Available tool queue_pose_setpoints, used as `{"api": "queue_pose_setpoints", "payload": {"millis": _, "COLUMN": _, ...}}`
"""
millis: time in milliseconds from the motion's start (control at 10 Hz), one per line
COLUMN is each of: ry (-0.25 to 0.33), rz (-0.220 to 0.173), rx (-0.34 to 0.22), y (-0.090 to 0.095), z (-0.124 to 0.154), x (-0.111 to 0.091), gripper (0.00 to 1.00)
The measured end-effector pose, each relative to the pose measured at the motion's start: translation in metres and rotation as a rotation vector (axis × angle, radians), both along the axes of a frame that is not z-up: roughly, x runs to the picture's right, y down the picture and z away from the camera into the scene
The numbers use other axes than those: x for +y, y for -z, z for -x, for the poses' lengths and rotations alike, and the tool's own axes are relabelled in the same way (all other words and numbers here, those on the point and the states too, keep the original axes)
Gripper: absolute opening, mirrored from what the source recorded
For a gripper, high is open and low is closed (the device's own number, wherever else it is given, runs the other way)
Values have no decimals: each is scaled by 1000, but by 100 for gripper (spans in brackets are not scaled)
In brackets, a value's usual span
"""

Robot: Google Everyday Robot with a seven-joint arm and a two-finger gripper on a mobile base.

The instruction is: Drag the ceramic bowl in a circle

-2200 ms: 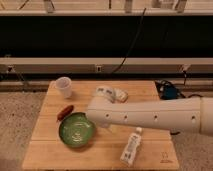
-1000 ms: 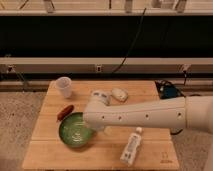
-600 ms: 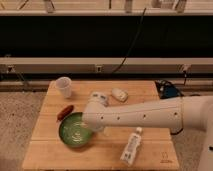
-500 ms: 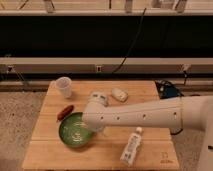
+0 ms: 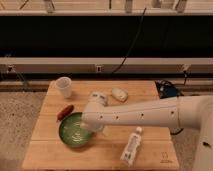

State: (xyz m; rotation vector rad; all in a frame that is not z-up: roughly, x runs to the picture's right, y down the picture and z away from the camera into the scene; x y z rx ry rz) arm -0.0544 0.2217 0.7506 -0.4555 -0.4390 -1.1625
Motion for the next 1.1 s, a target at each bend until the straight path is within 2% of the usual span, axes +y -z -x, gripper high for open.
{"api": "queue_pose_setpoints", "payload": {"millis": 1100, "ry": 49, "rz": 54, "rx": -60, "y": -12, "z": 10, "x": 14, "gripper": 80}}
